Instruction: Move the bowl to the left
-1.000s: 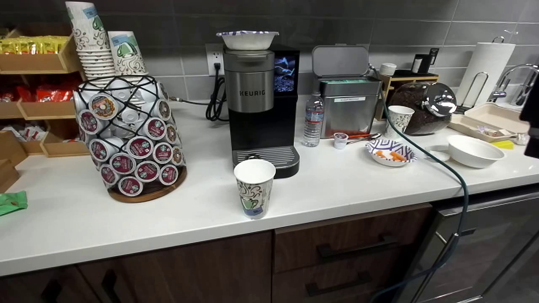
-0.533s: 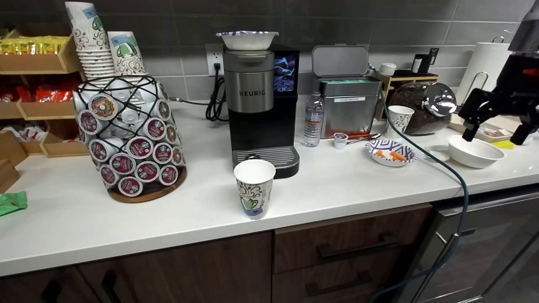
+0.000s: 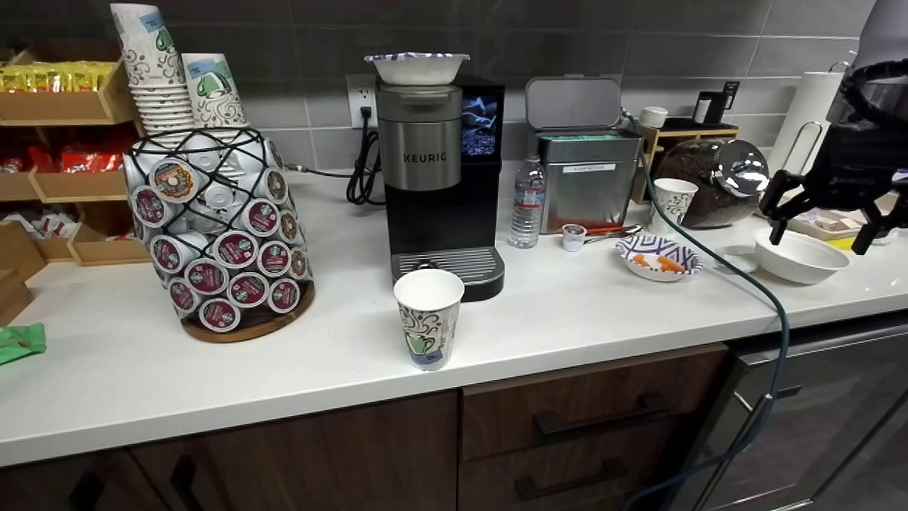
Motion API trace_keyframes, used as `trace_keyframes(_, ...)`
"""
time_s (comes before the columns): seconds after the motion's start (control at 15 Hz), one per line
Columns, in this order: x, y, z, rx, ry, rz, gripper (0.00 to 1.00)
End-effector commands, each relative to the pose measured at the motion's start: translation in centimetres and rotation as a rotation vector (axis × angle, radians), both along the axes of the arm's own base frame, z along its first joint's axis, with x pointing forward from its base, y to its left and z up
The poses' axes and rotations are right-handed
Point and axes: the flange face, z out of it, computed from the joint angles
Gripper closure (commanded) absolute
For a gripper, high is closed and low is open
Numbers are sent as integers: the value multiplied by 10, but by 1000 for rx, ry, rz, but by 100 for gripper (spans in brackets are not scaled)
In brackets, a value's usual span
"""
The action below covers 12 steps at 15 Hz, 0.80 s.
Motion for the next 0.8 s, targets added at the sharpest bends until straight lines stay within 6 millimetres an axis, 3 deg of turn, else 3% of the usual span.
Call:
trace_keyframes(0.0, 8, 3, -12, -73, -13, -184, 0)
trace_keyframes(0.27, 21, -6, -32, -135, -25, -397, 0)
trace_keyframes(0.47, 28, -27, -42, -222, 3, -537, 0)
trace_keyframes(0.73, 31, -59, -47, -144, 39, -260, 0)
